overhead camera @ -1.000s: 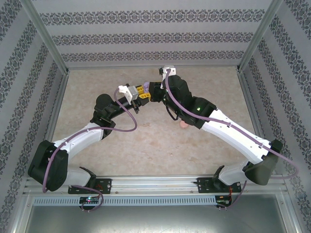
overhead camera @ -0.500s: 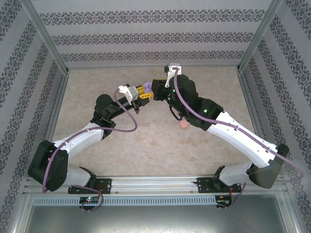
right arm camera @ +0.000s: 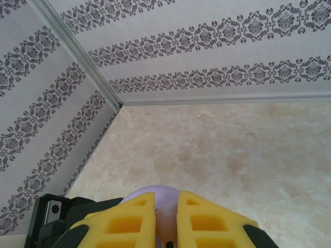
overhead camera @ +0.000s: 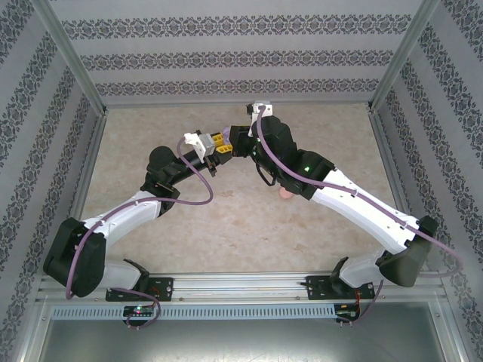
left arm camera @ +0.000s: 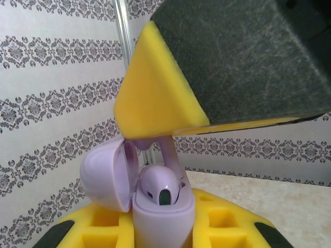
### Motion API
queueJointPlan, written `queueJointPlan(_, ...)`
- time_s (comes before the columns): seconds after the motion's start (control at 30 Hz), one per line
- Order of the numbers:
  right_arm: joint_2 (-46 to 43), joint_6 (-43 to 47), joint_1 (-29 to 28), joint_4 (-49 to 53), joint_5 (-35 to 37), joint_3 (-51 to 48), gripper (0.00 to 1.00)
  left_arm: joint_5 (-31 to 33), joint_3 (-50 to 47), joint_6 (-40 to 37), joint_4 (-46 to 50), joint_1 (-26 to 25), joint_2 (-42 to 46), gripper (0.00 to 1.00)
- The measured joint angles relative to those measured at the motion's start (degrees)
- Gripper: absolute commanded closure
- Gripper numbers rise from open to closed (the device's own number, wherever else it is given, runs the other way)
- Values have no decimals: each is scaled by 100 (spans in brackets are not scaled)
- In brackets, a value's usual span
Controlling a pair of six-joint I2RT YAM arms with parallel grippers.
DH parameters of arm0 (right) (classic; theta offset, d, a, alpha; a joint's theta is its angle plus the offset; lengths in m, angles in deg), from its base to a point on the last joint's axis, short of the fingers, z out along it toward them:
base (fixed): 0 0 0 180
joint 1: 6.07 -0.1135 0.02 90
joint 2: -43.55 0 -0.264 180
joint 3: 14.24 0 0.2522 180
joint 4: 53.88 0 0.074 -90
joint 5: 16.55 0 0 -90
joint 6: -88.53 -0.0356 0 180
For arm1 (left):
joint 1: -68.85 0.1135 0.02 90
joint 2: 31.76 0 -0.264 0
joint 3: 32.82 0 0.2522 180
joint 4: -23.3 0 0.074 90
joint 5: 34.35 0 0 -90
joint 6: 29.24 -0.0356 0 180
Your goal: Insert the wireless bluetooth earbuds into the charging case
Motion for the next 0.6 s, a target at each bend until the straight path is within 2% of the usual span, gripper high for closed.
queueJointPlan(0.6,103,208,35,-39,-15,0,88,76,0,0,107,2,0,100)
